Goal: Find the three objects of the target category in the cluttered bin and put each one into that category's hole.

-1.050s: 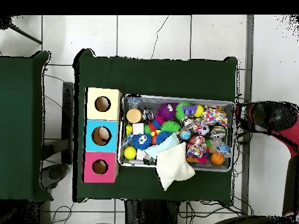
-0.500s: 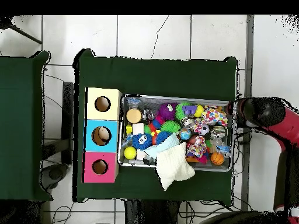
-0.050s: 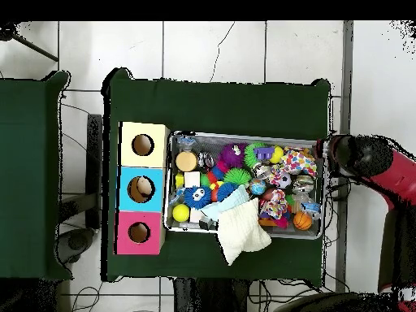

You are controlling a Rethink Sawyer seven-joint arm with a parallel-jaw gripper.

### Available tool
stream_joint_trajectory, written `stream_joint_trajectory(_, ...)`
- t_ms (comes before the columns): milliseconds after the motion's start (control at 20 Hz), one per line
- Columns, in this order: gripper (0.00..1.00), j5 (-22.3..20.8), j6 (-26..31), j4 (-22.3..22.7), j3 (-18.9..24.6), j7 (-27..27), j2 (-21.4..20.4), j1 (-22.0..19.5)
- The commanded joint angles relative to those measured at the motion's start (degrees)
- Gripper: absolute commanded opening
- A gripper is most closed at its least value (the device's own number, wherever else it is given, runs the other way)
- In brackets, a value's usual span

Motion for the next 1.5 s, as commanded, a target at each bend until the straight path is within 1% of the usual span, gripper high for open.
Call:
stream_joint_trajectory(50, 1.00, 1.5, -4.6, 6.5, -0.4, 13.1, 1.0, 0.7)
stream_joint_trajectory(350, 1.00, 1.9, -7.9, 8.8, -1.4, 14.8, 1.6, 1.3)
stream_joint_trajectory(550, 1.00, 2.9, -13.8, 13.1, -0.1, 16.2, 2.8, 0.2)
stream_joint_trajectory(650, 1.00, 3.3, -15.9, 14.1, -0.1, 16.4, 3.3, 0.0)
stream_joint_trajectory(850, 1.00, 4.3, -19.0, 16.0, -1.2, 17.5, 3.4, 0.7)
stream_joint_trajectory(1000, 1.00, 5.5, -23.8, 18.1, -1.8, 19.8, 4.3, 1.5)
stream_joint_trajectory(1100, 1.00, 6.2, -26.1, 18.8, -2.0, 20.3, 4.9, 1.8)
stream_joint_trajectory(1250, 1.00, 7.3, -27.9, 19.1, -2.4, 19.9, 5.5, 2.2)
stream_joint_trajectory(1500, 1.00, 8.5, -29.0, 19.4, -2.4, 18.4, 5.9, 2.0)
